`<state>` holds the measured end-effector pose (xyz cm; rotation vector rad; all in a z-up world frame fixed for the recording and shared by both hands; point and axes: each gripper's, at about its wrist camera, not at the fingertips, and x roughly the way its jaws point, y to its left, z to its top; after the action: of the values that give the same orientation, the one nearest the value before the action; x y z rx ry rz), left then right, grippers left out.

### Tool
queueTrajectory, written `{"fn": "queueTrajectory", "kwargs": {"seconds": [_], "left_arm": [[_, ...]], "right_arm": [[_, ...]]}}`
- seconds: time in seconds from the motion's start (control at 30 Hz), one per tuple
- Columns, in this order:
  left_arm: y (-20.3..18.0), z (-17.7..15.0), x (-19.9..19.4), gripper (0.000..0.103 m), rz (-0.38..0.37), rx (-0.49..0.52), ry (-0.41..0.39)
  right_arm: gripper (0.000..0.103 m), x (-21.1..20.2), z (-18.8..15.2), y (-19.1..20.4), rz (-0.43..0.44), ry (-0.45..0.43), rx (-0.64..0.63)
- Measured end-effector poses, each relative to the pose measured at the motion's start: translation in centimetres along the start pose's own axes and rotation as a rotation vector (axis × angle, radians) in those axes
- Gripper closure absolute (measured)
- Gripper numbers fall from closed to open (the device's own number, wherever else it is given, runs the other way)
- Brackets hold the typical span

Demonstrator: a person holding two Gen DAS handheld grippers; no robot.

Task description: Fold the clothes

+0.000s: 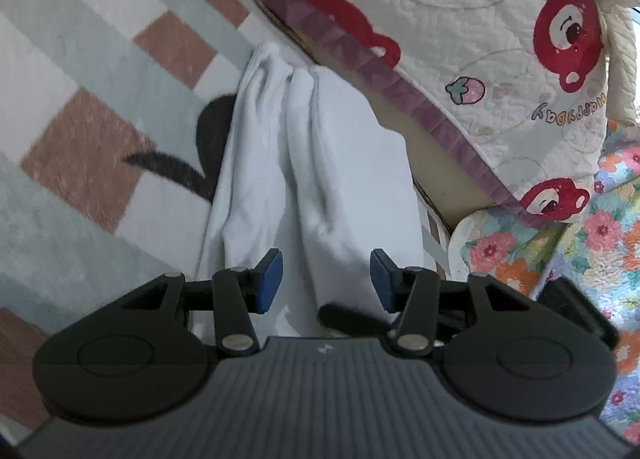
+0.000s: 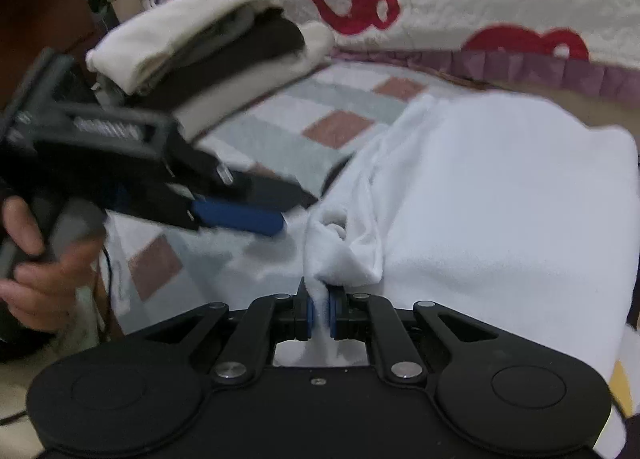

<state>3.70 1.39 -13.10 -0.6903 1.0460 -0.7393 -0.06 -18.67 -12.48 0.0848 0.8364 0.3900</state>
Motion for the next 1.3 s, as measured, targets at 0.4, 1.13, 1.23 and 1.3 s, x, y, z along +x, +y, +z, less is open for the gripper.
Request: {"fn": "queueTrajectory", "kwargs": {"seconds": [0.4,1.13,1.23,1.3], "left_arm": [[1.1,-0.2,0.9,0.051,-0.024,-0.051,0.061],[-2.4,-1.0,3.2,0.094,0.086,0.119,0.064],[-4.2,-0.8,2.6,0.094,0.153,0.262,0.019],[-4.7,-0.7,2.4,0.094,0.158,0.291,0.005]], "right_arm": [[0.093,0.5,-1.8,0.2,0.048,0.028,0.045],[0.093,-1.1,-1.8,-0.3,0.162,-0.026,-0.003],[0.085,-3.2,-1.6,0.2,0.104,0.002,-0.148],[0.056,-4.9,-2.1,-0.5,0.026,0.026,-0.240]]}}
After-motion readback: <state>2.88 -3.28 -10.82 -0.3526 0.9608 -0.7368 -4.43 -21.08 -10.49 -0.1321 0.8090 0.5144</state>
